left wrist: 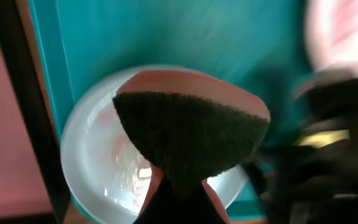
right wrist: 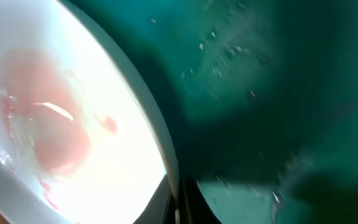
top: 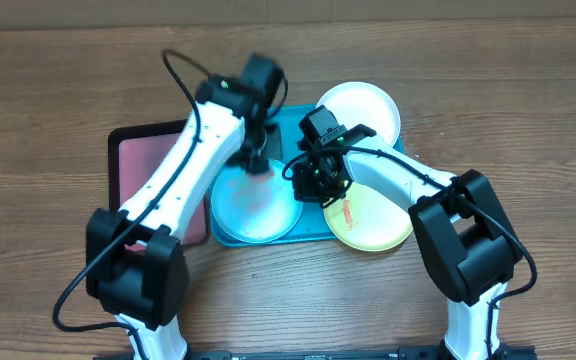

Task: Clean dirty plates on tray and stack at the side
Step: 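Scrub the light-blue plate with the sponge while right gripper holds its rim, then lift the light-blue plate with the right gripper and tilt it up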

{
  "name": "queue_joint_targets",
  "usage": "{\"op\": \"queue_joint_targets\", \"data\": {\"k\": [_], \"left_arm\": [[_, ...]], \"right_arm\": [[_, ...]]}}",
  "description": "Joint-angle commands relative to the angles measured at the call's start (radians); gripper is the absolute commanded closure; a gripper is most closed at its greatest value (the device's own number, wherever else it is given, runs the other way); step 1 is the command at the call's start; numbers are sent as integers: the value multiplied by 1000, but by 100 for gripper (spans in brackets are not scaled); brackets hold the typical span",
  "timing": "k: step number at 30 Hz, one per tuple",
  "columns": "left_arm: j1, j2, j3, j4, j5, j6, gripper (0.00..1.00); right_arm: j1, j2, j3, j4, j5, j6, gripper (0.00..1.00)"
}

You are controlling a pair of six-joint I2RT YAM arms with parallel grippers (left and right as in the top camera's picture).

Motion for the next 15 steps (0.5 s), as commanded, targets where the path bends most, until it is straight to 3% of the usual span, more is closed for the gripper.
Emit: {"op": "queue_joint_targets", "data": {"k": [1,7,8,15], "left_arm": [[25,-19,106,-13,14,18,96],[33,-19,111,-28,13,12,96],[31,-19,111,-34,13,11,96],[30,-19,111,-41,14,11,96]], "right_arm": [[3,-145,41,-32,95,-7,96],[5,-295,47,-113,352,-3,96],[12,-330,47,-138,471,-3,96],[82,-364,47,-196,843,36,96]]}}
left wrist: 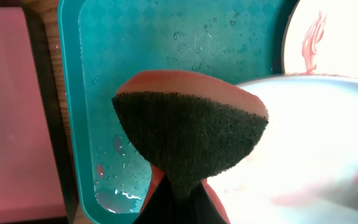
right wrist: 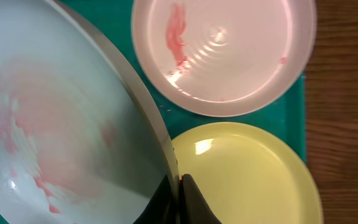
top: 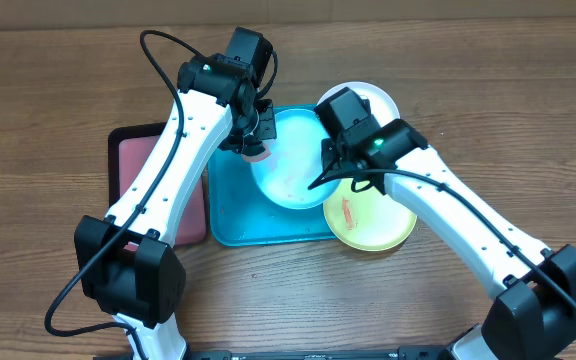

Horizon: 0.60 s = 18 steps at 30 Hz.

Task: Clean dirty plates on tray and stack at the side
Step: 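Lift the light-blue plate with the right gripper and tilt it up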

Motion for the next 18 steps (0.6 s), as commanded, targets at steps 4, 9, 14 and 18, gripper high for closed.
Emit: {"op": "queue_joint_targets", "data": {"k": [4,9,14,18], "left_arm": [[-1,-17,15,-2,10,11,96],[1,-17,15,-2,10,11,96],[1,-17,15,-2,10,11,96],[1,-17,15,3,9,10,96]], "right_arm": [[117,-12,17,-34,489,73,96],[215,-12,17,-76,731,129,96],[291,-12,17,-167,938,296,96],[332,-12,17,-218,1011,400,96]]}}
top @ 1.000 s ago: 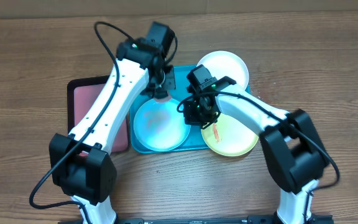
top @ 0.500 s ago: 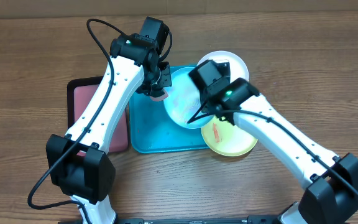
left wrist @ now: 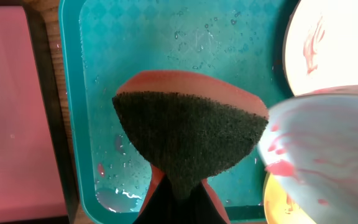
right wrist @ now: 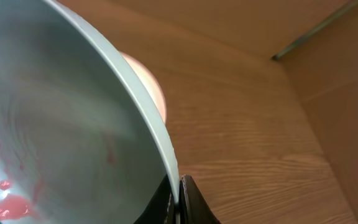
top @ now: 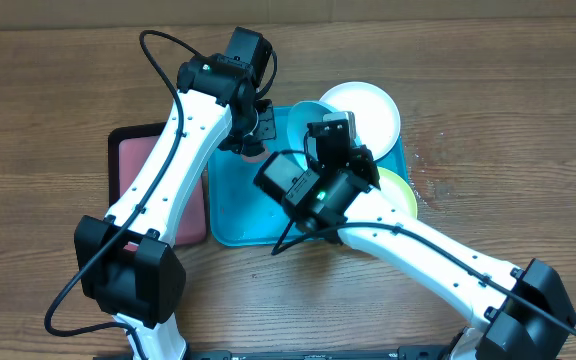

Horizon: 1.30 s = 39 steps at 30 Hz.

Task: Clean dirty plates on tray and stack at the side
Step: 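Lift the light-blue plate with the right gripper and tilt it up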

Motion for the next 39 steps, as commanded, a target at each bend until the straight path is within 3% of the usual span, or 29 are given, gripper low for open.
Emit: {"op": "queue_joint_targets", "data": {"k": [1,15,28,39], "left_arm": [[2,-17,15,6,8,10,96],[2,-17,15,8,-19,-14,96],[2,-17,15,19,-84,-64,96],[2,-17,15,13,-116,-75,96]], "right_arm": [[28,-12,17,-18,167,156,96],[42,-12,17,-28,175,184,96],[29,-13,17,-24,-136,180,96],[28,-13,18,-38,-4,173,96]]}}
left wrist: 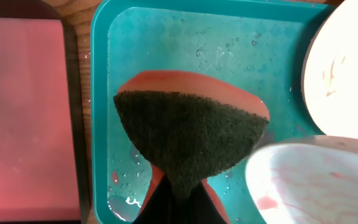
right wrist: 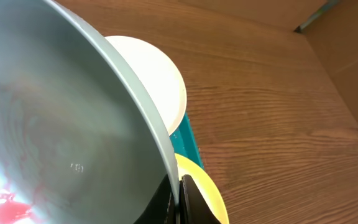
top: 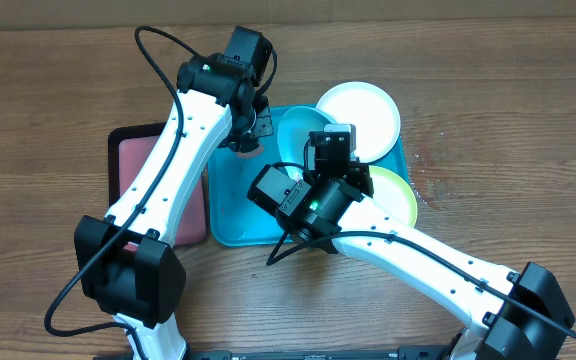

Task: Clean dirty plates on tray and stack at the side
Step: 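Lift the light-blue plate with the right gripper and tilt it up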

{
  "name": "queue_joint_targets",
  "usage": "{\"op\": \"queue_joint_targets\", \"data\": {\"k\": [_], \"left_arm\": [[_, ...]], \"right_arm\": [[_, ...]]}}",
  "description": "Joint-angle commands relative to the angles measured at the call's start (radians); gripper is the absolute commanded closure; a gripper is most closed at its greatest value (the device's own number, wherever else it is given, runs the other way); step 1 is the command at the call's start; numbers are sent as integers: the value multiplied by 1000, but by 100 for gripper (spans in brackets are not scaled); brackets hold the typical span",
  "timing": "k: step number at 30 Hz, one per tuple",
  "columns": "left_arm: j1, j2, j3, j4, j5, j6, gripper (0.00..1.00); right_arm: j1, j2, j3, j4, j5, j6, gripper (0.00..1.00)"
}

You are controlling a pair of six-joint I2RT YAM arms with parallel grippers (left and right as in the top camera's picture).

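Observation:
My right gripper (right wrist: 179, 193) is shut on the rim of a light blue plate (right wrist: 61, 124), holding it tilted above the teal tray (top: 230, 210); red smears show inside the blue plate (top: 303, 135). My left gripper (left wrist: 178, 198) is shut on a sponge (left wrist: 188, 137) with a dark green scouring face and orange back, hovering over the tray's left part beside the blue plate (left wrist: 316, 183). A white plate (top: 363, 115) with faint red streaks lies at the tray's far right corner. A yellow-green plate (top: 393, 195) lies on the tray's right edge.
A dark tray with a pink mat (top: 153, 185) sits left of the teal tray. Water drops and a red spot lie on the teal tray's floor (left wrist: 120, 180). Wooden table (top: 508, 150) surrounds everything. My right arm's body (top: 313, 205) hangs over the tray's middle.
The right gripper tipped the blue plate slightly, and more of the white plate shows behind it. The left gripper with the sponge shifted a little, the pink mat now wider in its view.
The blue plate lay on the tray with the sponge over it and the right gripper at its rim. Then the right gripper held it lifted by the rim. Then it was tilted steeply above the tray, where it stays, sponge alongside.

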Motion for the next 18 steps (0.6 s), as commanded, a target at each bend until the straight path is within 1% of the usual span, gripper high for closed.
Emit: {"op": "queue_joint_targets", "data": {"k": [1,11,14,18], "left_arm": [[2,-17,15,-2,-31,-32,96],[2,-17,15,-3,-31,-33,96],[2,-17,15,-3,-31,-33,96],[2,-17,15,-2,-31,-33,96]], "right_arm": [[-4,-13,18,2,94,16,96],[25,-13,18,7,303,42,96],[24,-13,18,13,301,50,96],[24,-13,18,13,245,50,96]]}}
